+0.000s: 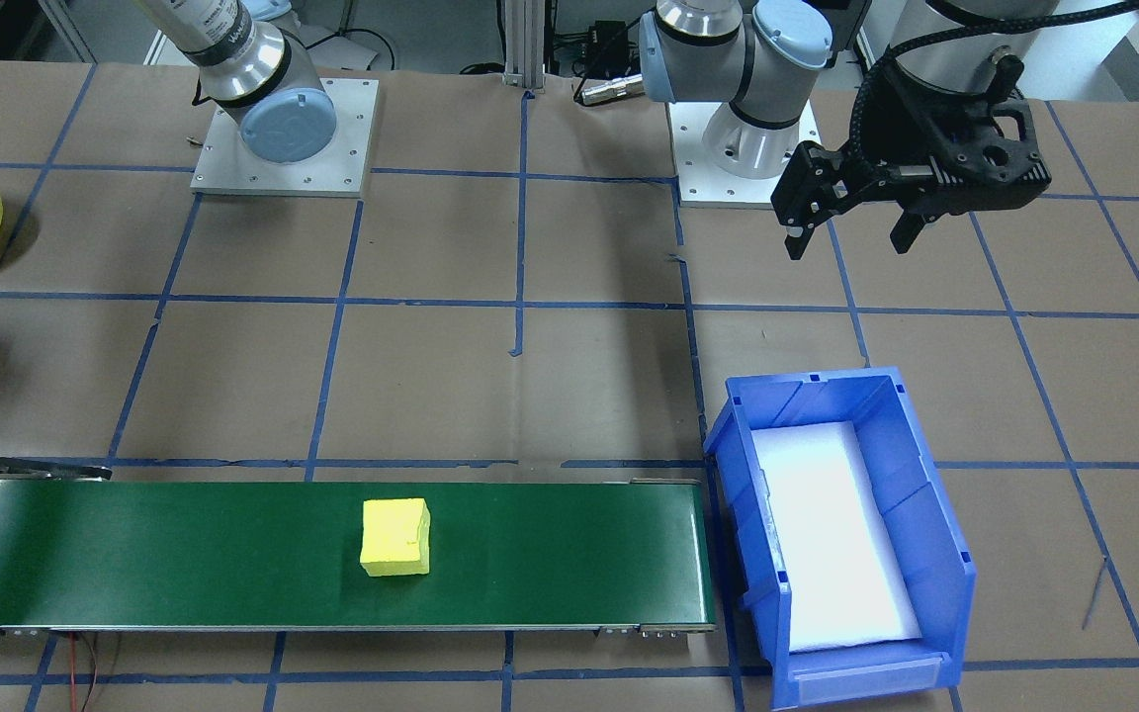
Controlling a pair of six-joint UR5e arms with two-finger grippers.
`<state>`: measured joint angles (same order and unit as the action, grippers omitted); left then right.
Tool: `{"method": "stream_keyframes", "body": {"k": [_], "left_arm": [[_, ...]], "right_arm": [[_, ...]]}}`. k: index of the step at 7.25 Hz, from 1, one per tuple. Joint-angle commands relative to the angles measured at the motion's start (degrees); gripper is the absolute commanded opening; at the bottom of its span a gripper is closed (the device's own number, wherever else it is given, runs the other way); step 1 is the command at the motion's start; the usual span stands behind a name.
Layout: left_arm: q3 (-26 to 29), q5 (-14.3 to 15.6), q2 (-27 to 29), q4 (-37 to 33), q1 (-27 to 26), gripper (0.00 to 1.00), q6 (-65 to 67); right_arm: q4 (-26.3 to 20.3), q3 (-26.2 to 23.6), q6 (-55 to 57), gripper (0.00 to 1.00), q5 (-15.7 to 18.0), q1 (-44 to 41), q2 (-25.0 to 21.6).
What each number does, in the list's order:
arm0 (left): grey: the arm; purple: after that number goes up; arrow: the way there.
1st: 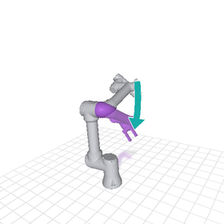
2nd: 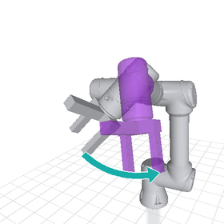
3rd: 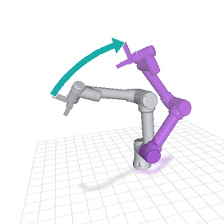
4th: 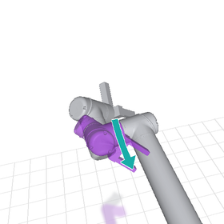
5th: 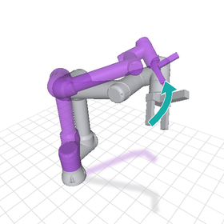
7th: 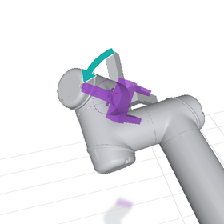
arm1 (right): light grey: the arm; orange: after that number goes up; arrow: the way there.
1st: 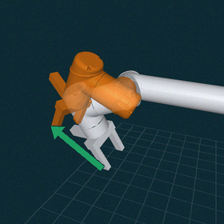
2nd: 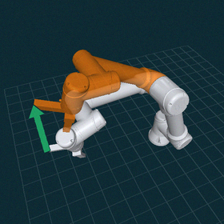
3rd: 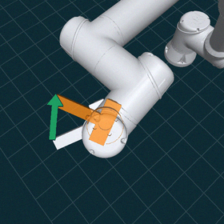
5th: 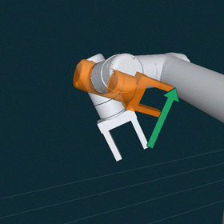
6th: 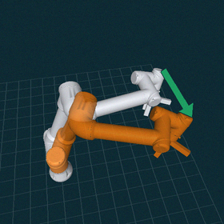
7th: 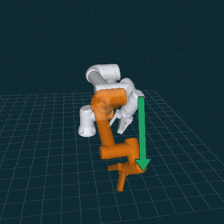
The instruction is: Move block left to right into plate
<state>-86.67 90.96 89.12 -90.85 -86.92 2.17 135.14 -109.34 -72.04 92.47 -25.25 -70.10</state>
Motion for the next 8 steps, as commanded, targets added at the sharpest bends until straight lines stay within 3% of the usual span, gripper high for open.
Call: {"method": "stream_keyframes", "body": {"k": [1, 4, 6, 8], "left_arm": [[-0.17, 0.10, 0.00, 0.14, 0.00, 1.00, 0.02], [-0.08, 0.10, 0.00, 0.14, 0.00, 1.00, -0.06], [-0.17, 0.01, 0.00, 0.14, 0.00, 1.00, 0.02], [-0.17, 0.01, 0.00, 0.23, 0.00, 1.00, -0.06]], "right_arm": [[0.83, 1.31, 0.14, 1.00, -2.91, 0.03, -0.21], [-0.04, 5.35, 0.23, 1.00, -3.00, -3.29, -0.83], [-3.89, 8.68, 3.98, 1.00, -3.35, -12.22, -1.27], [-5.93, 11.33, 14.85, 1.00, -6.85, -22.33, -2.66]]}}
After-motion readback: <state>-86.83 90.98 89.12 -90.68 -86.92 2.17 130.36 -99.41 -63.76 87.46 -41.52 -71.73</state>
